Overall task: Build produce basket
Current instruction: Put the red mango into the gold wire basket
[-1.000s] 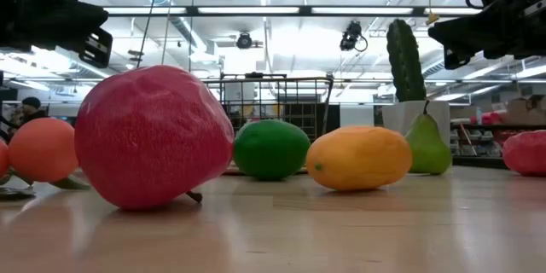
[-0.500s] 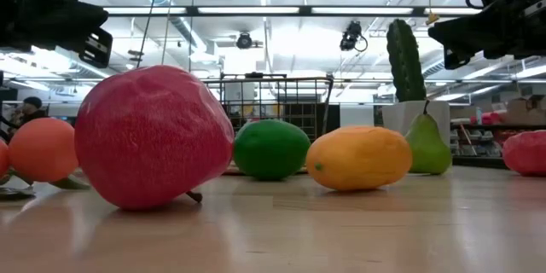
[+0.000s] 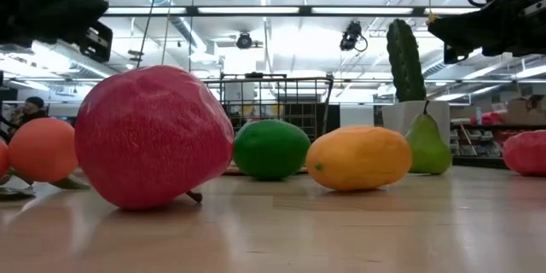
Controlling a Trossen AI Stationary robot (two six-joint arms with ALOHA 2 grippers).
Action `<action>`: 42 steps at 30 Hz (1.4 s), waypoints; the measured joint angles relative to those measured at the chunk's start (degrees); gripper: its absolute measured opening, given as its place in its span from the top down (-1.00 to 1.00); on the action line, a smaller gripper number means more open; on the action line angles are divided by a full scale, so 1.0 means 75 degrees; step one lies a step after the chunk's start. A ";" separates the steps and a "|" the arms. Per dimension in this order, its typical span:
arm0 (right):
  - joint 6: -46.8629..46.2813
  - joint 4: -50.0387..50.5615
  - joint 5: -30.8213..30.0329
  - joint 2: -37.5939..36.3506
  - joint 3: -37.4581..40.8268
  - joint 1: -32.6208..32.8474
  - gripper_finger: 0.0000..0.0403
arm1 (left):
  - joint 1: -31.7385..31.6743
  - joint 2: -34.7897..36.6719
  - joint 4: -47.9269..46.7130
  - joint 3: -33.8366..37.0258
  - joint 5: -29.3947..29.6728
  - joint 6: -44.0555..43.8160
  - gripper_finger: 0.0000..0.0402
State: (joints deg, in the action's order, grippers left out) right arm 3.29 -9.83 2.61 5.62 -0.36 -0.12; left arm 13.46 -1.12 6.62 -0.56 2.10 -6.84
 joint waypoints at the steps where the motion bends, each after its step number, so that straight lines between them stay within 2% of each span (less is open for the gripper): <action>1: -0.0179 -0.0005 0.0000 -0.0002 -0.0002 0.0000 0.71 | 0.0000 -0.0001 0.0175 0.0000 -0.0001 0.0001 0.85; 8: -0.0644 -0.0560 -0.0137 0.0001 -0.0001 0.0000 0.71 | 0.0001 0.0002 0.1485 0.0000 0.0166 0.0540 0.84; 15: -0.0641 -0.0801 -0.0140 0.0001 0.0001 0.0000 0.71 | -0.0039 0.0011 0.2496 -0.0003 0.1054 0.1218 0.83; 18: -0.0642 -0.0884 -0.0140 -0.0001 -0.0001 0.0000 0.71 | -0.0071 -0.0098 0.2191 -0.0003 0.1795 0.1227 0.80; 22: -0.0576 -0.0958 -0.0501 0.0001 -0.0001 0.0000 0.71 | -0.0071 -0.0663 0.1403 -0.0003 0.3090 0.1174 0.66; 25: -0.0169 -0.1085 -0.0896 0.0026 -0.0001 0.0000 0.68 | -0.0071 -0.1192 0.1361 -0.0071 0.3460 0.1159 0.48; 28: -0.0040 -0.1281 -0.1093 0.0093 0.0000 -0.0003 0.57 | -0.0069 -0.1809 0.1155 -0.0535 0.3695 0.1039 0.29; 31: -0.0094 -0.1460 -0.1399 0.0223 -0.0002 -0.0003 0.37 | -0.0068 -0.2496 -0.0117 -0.1441 0.3993 0.0668 0.10; 34: -0.0105 -0.1582 -0.1917 0.0355 0.0000 -0.0003 0.12 | -0.0071 -0.3355 -0.2225 -0.2662 0.4460 -0.0183 -0.04; 38: -0.0484 -0.1579 -0.2235 0.0514 -0.0002 -0.0002 -0.17 | -0.0149 -0.4522 -0.5142 -0.4166 0.5128 -0.2280 -0.17; 42: -0.0766 -0.1572 -0.2370 0.0623 -0.0002 -0.0003 -0.36 | -0.0579 -0.5536 -0.7980 -0.5176 0.4979 -0.4677 -0.23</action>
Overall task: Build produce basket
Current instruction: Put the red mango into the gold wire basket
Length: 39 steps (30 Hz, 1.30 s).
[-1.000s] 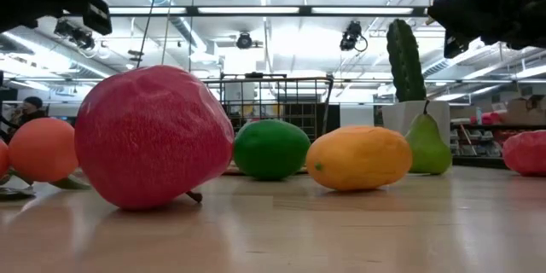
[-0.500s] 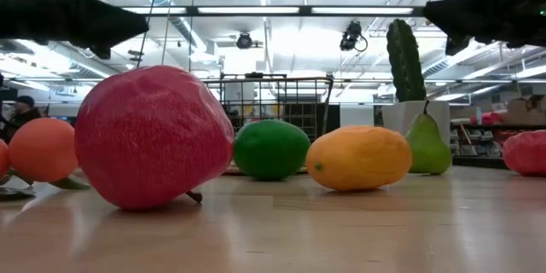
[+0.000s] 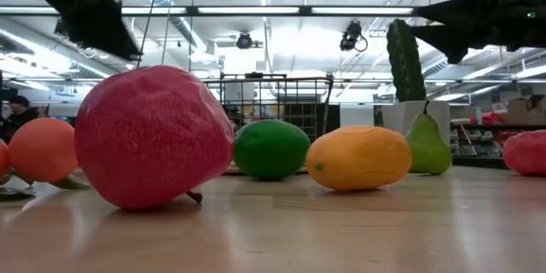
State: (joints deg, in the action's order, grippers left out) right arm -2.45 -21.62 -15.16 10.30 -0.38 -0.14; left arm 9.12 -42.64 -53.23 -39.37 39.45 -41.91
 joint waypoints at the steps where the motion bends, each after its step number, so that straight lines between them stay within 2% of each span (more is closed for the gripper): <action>1: -0.0044 0.0010 -0.0080 0.0010 0.0002 0.0000 -0.40 | -0.0148 -0.0227 -0.0529 -0.0108 -0.0151 -0.0476 -0.25; 3: -0.0053 -0.0005 -0.0197 0.0027 0.0001 0.0000 -0.47 | -0.0469 -0.0656 -0.1124 -0.0193 -0.0522 -0.1126 -0.28; 8: -0.0249 0.0042 -0.0224 0.0027 0.0000 0.0003 -0.58 | -0.1271 -0.1494 -0.1123 -0.0193 -0.1596 -0.1653 -0.33; 21: -0.0718 0.0580 0.0010 0.0042 0.0000 0.0017 -0.62 | -0.2970 -0.3152 -0.1021 -0.0187 -0.2988 -0.1089 -0.35; 30: -0.0727 0.0604 0.0056 0.0042 0.0001 0.0023 -0.61 | -0.3517 -0.3423 -0.0587 -0.0184 -0.3400 -0.0683 -0.35; 39: -0.0683 0.0631 0.0058 0.0042 0.0000 0.0023 -0.61 | -0.3858 -0.4162 -0.0451 -0.0184 -0.3428 -0.0358 -0.35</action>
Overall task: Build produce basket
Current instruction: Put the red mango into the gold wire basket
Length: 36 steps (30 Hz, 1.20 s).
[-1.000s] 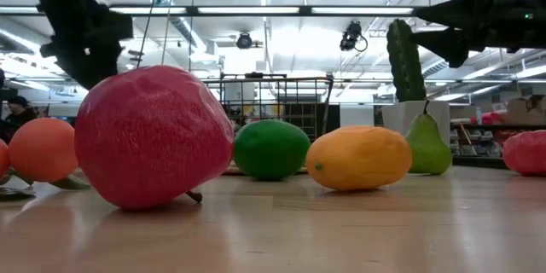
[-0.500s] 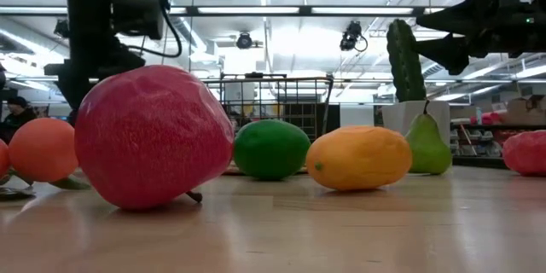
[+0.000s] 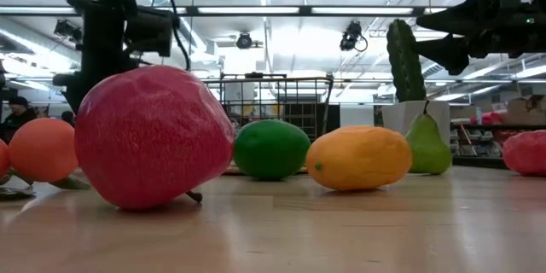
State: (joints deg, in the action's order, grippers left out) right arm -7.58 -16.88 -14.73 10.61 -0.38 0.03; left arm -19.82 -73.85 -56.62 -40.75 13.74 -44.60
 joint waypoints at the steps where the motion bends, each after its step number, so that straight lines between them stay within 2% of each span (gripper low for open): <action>1: 0.0001 0.0002 -0.0002 0.0000 0.0003 0.0000 -0.61 | -0.0011 -0.0091 0.0080 0.0000 0.0006 0.0069 -0.35; 9: 0.0001 0.0012 -0.0002 0.0000 0.0003 0.0000 -0.61 | -0.0220 -0.0795 0.0234 -0.0052 -0.0056 0.0505 -0.35; 20: 0.0004 0.0055 -0.0005 0.0000 0.0001 0.0000 -0.61 | -0.0154 -0.0810 0.0246 -0.0028 0.0003 0.0715 -0.34; 31: 0.0004 0.0052 -0.0014 0.0000 0.0000 0.0000 -0.61 | -0.0157 -0.0226 -0.0119 0.0035 0.0052 0.0755 -0.08; 36: 0.0011 0.0052 -0.0034 0.0000 0.0001 0.0000 -0.61 | -0.0171 -0.0220 -0.0740 -0.0271 0.0040 0.0941 -0.05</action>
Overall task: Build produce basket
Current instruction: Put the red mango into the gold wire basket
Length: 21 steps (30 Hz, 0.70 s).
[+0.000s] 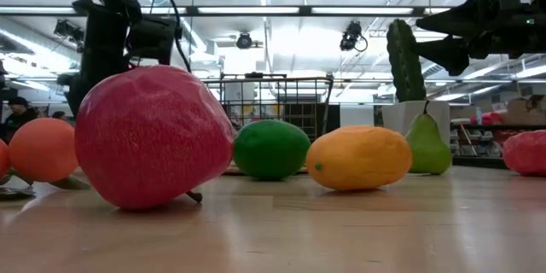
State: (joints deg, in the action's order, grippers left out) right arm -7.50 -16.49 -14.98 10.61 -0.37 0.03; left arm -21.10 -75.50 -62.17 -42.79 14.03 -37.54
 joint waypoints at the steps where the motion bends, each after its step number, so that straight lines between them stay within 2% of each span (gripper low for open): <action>1: 0.0019 0.0000 -0.0006 0.0000 -0.0001 0.0000 -0.61 | 0.0000 0.0003 -0.0216 -0.0176 0.0000 0.0093 -0.06; 5: 0.0043 0.0000 -0.0075 0.0000 0.0001 0.0000 -0.61 | 0.0000 0.0006 -0.1159 -0.1269 0.0061 0.0329 -0.06; 12: 0.0223 -0.0003 -0.0079 0.0000 0.0000 0.0000 -0.61 | 0.0000 0.0018 -0.2198 -0.4344 0.1000 0.0767 -0.08; 17: 0.0223 -0.0008 -0.0079 0.0000 0.0001 -0.0016 -0.61 | 0.0022 0.0029 -0.1538 -0.6110 0.1055 0.1094 -0.07; 21: 0.0223 -0.0015 -0.0079 -0.0003 0.0000 -0.0061 -0.61 | 0.0108 -0.0052 -0.0327 -0.6306 0.0662 0.1670 -0.08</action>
State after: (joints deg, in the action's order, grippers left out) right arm -5.82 -16.60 -15.57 10.59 -0.37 -0.42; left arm -20.29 -75.89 -64.62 -90.08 19.00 -25.02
